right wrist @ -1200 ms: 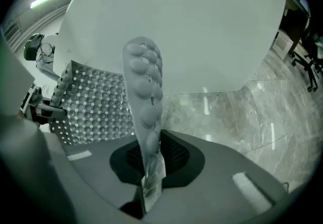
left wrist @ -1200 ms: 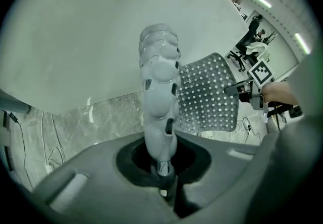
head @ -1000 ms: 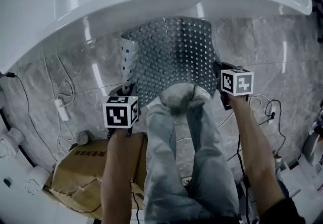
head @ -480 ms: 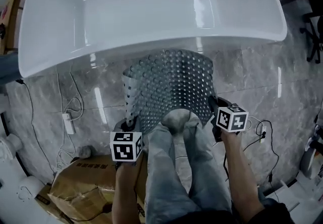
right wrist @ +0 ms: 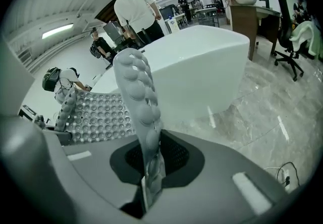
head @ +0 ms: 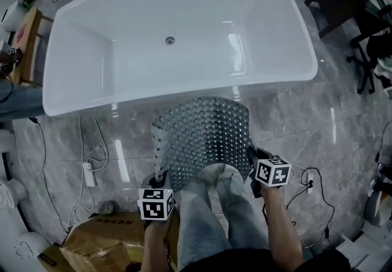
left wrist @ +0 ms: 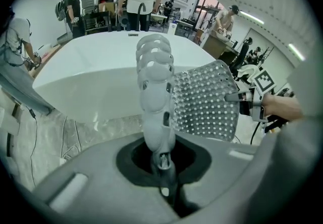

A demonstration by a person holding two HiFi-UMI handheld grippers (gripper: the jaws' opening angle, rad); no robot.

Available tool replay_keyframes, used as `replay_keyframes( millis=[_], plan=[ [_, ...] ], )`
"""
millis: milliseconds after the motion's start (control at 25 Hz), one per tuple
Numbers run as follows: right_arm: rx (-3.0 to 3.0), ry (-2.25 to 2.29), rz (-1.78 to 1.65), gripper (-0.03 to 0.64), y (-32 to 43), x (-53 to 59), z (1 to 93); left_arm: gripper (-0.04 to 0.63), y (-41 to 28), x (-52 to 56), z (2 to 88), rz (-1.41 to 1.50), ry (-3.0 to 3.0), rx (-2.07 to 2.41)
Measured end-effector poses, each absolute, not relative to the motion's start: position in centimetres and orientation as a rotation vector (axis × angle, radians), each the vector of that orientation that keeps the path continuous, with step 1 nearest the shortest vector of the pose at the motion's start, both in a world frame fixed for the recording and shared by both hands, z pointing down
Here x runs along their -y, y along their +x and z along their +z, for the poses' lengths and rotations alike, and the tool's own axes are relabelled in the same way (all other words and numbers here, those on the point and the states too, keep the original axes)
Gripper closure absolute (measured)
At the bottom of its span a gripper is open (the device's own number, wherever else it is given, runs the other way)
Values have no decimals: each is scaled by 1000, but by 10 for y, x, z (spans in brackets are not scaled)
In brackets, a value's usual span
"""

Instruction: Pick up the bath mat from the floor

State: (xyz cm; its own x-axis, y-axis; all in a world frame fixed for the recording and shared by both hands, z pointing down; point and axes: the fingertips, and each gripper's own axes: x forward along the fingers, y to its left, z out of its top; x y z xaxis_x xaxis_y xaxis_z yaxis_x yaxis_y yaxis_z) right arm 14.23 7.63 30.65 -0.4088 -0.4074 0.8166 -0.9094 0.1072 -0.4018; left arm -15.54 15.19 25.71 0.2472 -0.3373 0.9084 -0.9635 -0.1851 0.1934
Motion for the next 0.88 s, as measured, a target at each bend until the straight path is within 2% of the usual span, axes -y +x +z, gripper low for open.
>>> replay_keyframes(
  millis=[280,880],
  plan=[
    [1975,1293,1188,595,137,-70,220,578,-147,-133,169,944,1787,1277],
    [2268,1464,901,595,123,18,31,578,-127,-35,7,622,1987,1488]
  ],
)
